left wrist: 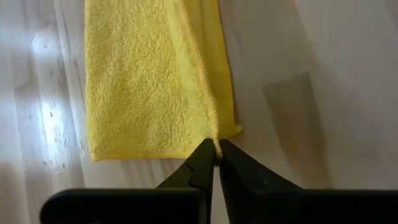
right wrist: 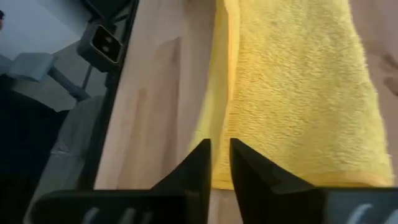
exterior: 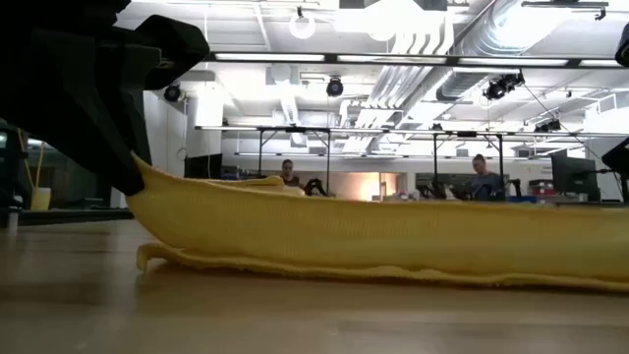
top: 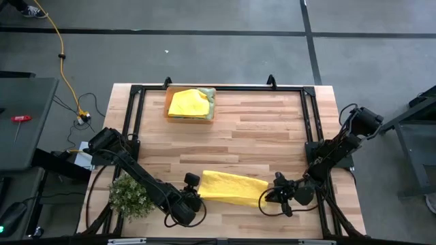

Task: Fold microfiber towels
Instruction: Fold the yellow microfiber cloth

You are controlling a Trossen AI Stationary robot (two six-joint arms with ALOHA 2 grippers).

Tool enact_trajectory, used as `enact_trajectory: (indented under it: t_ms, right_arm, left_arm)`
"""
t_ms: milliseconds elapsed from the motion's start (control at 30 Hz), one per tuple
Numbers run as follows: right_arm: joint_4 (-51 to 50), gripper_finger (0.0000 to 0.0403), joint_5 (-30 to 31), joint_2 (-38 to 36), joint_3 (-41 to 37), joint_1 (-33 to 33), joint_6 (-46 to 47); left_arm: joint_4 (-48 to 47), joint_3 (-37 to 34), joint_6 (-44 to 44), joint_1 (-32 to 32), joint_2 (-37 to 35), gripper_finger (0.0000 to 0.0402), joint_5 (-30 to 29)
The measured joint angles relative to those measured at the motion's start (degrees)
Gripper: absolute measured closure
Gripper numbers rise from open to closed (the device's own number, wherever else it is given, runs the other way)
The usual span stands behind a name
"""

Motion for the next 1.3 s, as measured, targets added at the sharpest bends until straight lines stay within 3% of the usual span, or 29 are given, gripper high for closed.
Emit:
enact_trajectory:
  t_ms: [267,467,600,733,833,1133,1300]
  right_arm:
    - [-3.1,0.029,-0.7,-1.7,0.0,0.0,0.4]
    - [-9.7,0.0279,3.6,-7.5,0.0,-0.1,-1.0]
    - [-15.7,0.0279,7.2,-10.4,0.0,-1.2,-0.9]
    - [-17.9,0.0279,8.6,-10.9,0.0,-2.8,-2.7]
    - [-17.9,0.0279,8.8,-10.5,0.0,-3.9,-4.2]
    - [-17.9,0.0279,8.6,-10.5,0.0,-5.5,-7.7]
    - [-18.0,0.0279,8.6,-10.5,0.0,-6.5,-7.8]
  left_arm:
    - [1.1,0.0,0.0,0.9,0.0,0.0351,2.8]
    - [-5.1,2.8,0.6,1.4,-1.3,0.0295,4.3]
    - [-15.0,6.5,1.4,1.4,-2.7,0.0256,-0.3]
    - [-15.5,5.4,1.1,2.0,-5.6,0.0229,-6.1]
    - [-11.1,1.4,1.5,3.9,-6.9,0.0217,-5.8]
    - [16.1,-13.9,10.0,13.5,-8.0,0.0211,2.1]
    - [20.2,-16.1,10.9,20.1,-8.0,0.0211,10.5]
